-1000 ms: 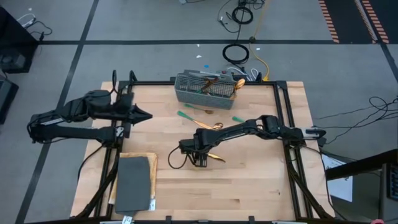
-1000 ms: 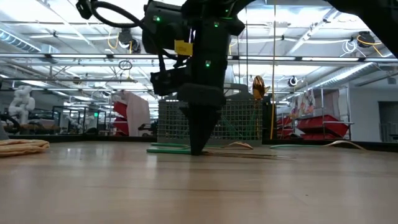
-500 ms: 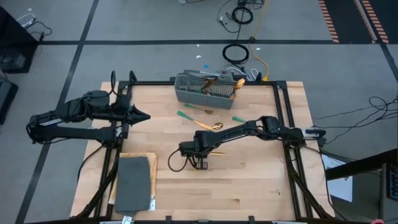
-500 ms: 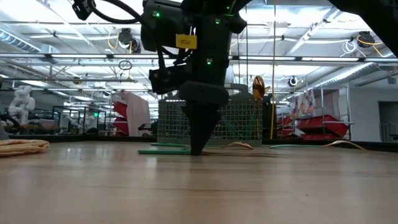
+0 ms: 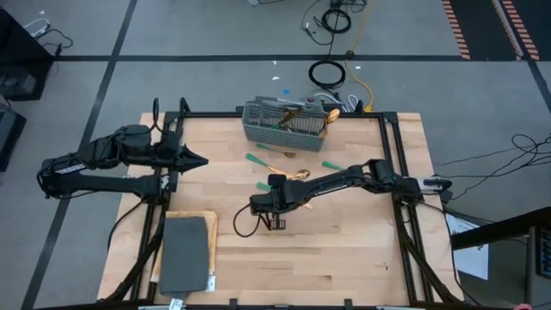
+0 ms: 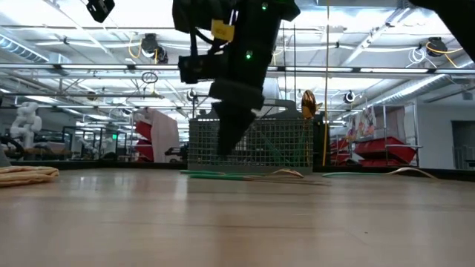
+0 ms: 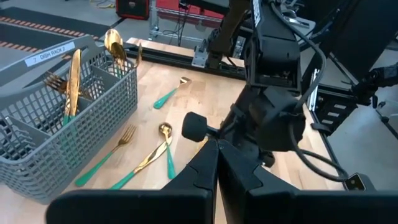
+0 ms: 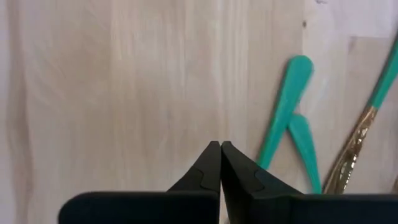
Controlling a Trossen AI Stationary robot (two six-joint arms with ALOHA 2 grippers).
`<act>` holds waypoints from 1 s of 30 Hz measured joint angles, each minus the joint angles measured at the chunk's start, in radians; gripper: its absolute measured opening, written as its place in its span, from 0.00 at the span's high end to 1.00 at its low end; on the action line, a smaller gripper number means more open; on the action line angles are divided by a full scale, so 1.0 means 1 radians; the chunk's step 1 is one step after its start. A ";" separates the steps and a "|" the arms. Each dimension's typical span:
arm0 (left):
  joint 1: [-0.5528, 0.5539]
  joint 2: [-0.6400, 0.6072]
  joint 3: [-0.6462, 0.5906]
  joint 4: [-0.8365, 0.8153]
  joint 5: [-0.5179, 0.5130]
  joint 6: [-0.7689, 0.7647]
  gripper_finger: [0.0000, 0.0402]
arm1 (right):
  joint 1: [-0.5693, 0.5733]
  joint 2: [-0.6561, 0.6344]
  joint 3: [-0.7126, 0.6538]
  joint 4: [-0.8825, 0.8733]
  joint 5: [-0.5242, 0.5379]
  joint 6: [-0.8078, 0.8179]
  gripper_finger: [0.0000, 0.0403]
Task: Sort silverware
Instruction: Put the green knife into the dishwasher utensil holder
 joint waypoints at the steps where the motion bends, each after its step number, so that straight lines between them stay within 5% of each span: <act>1: 0.000 0.000 0.000 0.000 0.000 0.000 0.96 | -0.002 -0.003 0.000 -0.004 -0.004 0.000 0.99; 4: 0.000 0.000 0.000 0.000 0.000 0.006 0.96 | -0.024 -0.007 0.002 -0.060 -0.023 0.007 0.99; 8: 0.000 0.000 0.000 0.000 0.000 0.006 0.96 | -0.085 0.010 0.002 -0.149 -0.189 0.020 0.88; 18: 0.000 0.000 -0.001 -0.062 0.000 0.027 0.96 | -0.180 0.014 0.003 -0.114 -0.198 0.074 0.51; 30: 0.000 0.000 -0.001 -0.075 0.000 0.057 0.96 | -0.188 0.047 -0.045 -0.042 -0.211 0.075 0.50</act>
